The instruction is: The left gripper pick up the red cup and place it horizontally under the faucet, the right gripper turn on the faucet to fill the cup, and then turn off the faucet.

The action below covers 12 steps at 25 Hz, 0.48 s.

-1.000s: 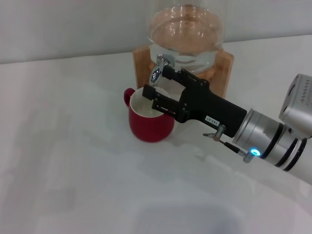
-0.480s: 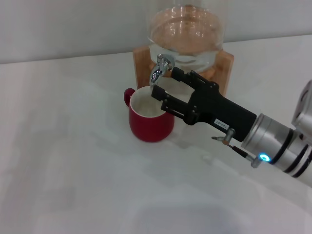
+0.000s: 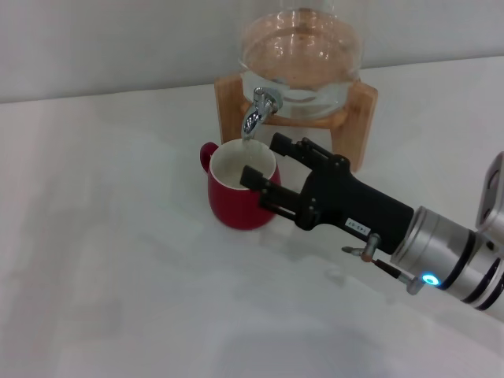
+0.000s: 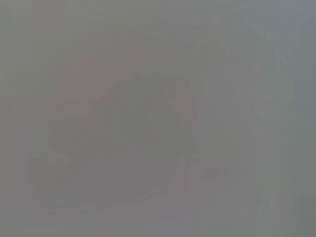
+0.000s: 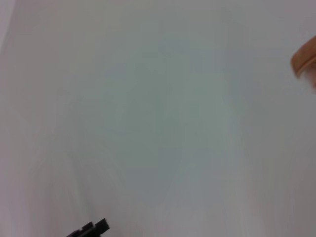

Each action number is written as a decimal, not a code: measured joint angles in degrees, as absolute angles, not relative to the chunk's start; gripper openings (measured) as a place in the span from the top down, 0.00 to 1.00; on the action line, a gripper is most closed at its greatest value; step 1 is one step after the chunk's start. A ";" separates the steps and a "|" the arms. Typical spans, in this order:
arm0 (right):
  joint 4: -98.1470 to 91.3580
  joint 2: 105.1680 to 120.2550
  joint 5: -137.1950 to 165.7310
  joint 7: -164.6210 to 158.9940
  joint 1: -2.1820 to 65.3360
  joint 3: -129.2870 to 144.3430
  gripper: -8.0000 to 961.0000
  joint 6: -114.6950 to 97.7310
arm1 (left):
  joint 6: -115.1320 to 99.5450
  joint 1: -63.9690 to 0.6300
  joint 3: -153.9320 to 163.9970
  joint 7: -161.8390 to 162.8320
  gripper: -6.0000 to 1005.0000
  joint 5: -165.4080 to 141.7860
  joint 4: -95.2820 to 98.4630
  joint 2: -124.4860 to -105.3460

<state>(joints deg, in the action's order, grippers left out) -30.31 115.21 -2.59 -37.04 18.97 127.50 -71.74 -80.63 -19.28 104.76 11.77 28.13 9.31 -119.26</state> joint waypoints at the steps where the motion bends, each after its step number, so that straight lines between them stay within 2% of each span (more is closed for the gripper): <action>1: -30.37 115.23 -2.59 -37.05 19.19 127.76 0.18 -71.63 | -80.59 -19.33 104.76 11.66 0.32 28.13 9.31 -119.26; 12: -31.81 115.44 -2.60 -37.18 21.07 128.84 0.18 -68.53 | -79.89 -19.59 104.76 11.16 0.32 28.11 9.31 -119.35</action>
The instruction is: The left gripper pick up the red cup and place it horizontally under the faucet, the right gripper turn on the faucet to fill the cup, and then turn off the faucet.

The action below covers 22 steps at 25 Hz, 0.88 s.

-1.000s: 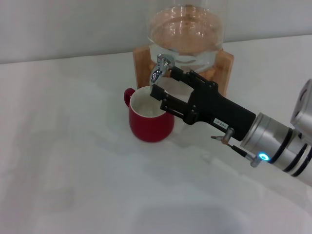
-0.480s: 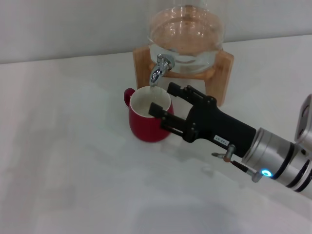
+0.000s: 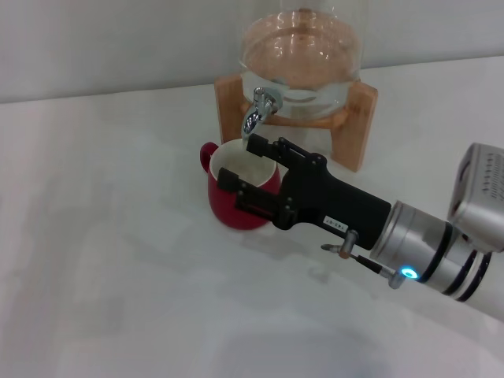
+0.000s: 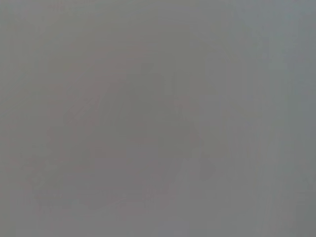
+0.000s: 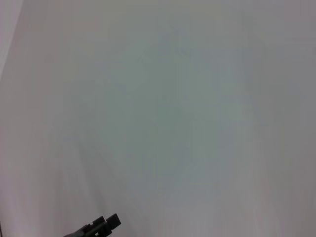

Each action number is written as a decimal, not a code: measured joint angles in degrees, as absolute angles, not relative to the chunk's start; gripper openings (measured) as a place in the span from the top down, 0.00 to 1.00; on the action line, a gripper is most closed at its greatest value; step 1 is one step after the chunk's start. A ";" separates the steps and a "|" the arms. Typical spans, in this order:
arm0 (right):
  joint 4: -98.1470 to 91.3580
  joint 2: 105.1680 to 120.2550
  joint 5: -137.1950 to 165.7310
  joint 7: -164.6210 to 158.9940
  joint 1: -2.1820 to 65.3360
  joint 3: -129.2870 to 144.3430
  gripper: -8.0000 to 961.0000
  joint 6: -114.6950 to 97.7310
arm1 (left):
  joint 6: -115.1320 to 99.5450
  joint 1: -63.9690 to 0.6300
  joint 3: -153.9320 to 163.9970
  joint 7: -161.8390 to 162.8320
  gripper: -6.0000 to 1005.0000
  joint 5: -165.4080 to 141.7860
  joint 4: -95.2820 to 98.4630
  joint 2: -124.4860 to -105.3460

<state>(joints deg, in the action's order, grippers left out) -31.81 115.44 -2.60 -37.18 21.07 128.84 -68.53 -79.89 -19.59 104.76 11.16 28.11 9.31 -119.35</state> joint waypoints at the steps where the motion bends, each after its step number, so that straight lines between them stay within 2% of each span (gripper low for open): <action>1: -31.86 115.43 -2.61 -37.18 21.34 128.86 0.18 -67.99 | -79.89 -19.61 104.76 11.16 0.32 28.09 9.31 -119.35; 22: -33.24 115.54 -3.14 -37.18 24.03 128.11 0.18 -61.55 | -79.19 -20.28 104.76 11.16 0.32 28.03 9.32 -119.36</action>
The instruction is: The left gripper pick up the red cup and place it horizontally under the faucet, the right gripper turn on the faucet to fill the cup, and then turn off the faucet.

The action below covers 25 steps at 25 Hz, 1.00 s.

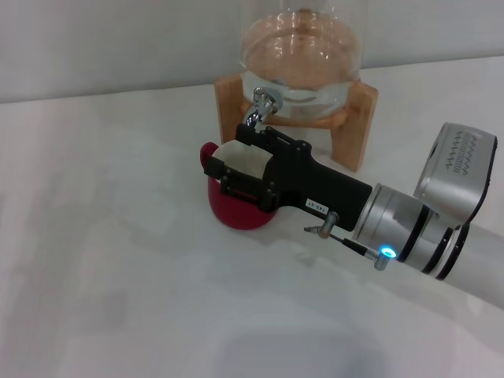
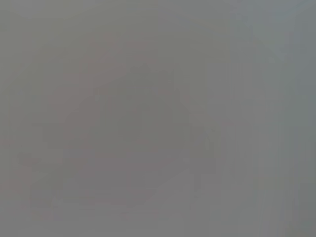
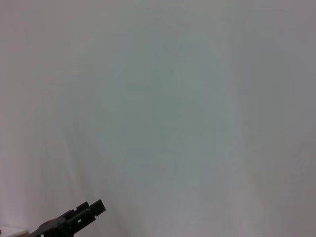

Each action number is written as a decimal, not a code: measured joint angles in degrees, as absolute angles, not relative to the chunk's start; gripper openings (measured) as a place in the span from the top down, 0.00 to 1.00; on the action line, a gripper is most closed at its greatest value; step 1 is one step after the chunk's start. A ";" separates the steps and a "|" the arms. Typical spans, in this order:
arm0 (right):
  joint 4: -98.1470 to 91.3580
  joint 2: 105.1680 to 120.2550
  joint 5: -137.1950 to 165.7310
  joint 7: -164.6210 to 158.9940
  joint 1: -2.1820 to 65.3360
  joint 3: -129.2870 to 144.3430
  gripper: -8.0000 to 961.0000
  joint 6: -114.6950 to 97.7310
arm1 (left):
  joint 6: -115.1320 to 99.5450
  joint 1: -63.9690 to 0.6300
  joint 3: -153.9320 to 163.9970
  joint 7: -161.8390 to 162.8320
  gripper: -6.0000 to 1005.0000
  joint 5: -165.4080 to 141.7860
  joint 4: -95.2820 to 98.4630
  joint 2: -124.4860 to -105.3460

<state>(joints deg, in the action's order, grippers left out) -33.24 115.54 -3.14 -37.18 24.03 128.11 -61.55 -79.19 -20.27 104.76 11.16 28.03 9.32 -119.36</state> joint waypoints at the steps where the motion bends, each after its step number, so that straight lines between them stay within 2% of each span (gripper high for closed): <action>1: -33.22 115.52 -3.16 -37.17 24.06 128.11 0.18 -61.54 | -79.15 -20.32 104.76 11.16 0.32 28.04 9.31 -119.32; 25: -32.78 115.31 -2.93 -36.76 23.54 125.99 0.18 -61.96 | -78.39 -21.11 104.76 11.07 0.32 28.04 9.32 -119.26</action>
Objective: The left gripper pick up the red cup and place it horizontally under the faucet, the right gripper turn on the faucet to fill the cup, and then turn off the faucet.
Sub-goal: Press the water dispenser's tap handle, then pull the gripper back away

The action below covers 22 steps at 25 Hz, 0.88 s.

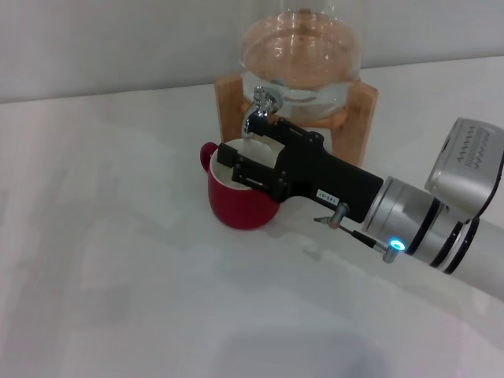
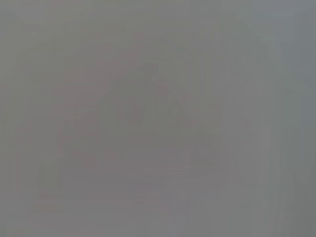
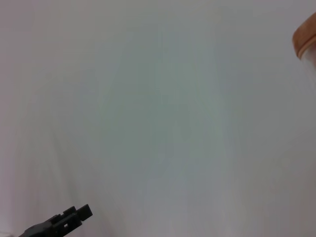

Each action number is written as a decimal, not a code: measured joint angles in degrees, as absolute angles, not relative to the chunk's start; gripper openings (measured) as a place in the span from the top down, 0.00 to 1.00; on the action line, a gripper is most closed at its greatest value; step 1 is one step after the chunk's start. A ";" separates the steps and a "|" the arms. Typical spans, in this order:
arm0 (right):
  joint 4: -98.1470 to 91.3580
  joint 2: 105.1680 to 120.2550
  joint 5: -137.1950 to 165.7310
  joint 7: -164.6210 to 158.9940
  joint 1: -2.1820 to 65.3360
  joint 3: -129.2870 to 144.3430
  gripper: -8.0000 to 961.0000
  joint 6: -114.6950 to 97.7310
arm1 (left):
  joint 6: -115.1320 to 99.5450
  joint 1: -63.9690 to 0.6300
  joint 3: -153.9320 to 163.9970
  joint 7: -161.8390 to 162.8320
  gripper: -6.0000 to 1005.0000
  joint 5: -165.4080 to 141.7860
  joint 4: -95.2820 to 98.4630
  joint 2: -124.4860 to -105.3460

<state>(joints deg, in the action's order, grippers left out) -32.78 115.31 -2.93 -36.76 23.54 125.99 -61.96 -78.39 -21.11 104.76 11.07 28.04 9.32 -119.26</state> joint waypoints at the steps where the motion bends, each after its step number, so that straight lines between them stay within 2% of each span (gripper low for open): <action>1: -32.77 115.31 -2.81 -36.76 23.55 125.85 0.18 -61.99 | -78.39 -21.16 104.76 11.07 0.32 28.04 9.32 -119.25; 22: -32.79 115.22 -3.10 -36.70 23.31 125.76 0.18 -61.76 | -77.78 -22.10 104.76 10.63 0.32 28.04 9.32 -119.26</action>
<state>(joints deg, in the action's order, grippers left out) -32.79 115.22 -3.10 -36.70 23.31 125.76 -61.76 -77.78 -22.10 104.76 10.63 28.04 9.32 -119.26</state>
